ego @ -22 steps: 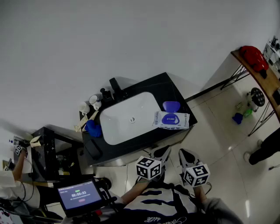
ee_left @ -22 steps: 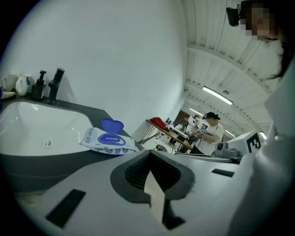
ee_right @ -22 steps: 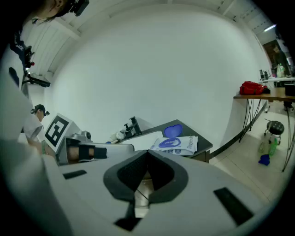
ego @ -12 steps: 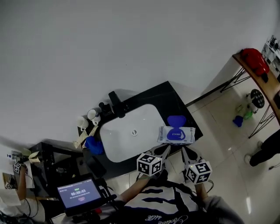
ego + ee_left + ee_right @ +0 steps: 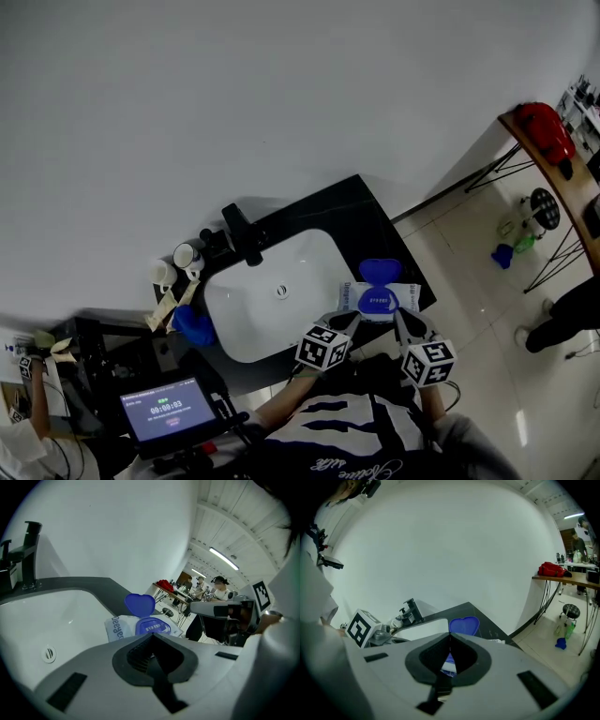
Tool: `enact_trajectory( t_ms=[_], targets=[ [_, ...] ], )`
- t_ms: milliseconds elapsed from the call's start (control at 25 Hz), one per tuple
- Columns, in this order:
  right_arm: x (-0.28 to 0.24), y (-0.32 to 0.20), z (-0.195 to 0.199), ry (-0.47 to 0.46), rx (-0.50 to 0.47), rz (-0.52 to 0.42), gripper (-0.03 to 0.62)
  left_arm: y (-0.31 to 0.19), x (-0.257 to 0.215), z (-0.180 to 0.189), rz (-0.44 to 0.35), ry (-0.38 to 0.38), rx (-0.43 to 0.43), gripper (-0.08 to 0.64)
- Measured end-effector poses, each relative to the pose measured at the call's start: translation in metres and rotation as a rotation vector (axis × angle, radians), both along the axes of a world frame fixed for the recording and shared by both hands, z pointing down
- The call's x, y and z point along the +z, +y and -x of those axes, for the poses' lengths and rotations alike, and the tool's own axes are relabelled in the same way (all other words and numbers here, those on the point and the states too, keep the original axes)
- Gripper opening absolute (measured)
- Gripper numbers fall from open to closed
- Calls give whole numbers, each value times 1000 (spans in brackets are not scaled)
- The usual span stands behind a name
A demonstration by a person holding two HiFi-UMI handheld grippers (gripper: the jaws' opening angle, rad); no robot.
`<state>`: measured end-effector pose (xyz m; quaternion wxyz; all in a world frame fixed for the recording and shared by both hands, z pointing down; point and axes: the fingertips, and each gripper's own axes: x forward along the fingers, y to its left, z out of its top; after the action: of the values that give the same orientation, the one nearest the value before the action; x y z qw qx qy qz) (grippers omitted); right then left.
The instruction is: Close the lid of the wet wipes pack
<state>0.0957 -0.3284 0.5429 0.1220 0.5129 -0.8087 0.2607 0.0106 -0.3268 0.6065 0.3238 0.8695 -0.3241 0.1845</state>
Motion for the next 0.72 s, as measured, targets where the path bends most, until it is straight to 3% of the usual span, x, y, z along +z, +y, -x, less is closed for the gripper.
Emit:
enact_trajectory(
  t_ms=[400,720],
  targets=[
    [32,-77,-30,53,-89,73,-2,-24,41,9,142,-66,-70,1],
    [54,-143,-42,59,-242,98,-2,-31,54,16,224,-50,-222,0]
  ],
)
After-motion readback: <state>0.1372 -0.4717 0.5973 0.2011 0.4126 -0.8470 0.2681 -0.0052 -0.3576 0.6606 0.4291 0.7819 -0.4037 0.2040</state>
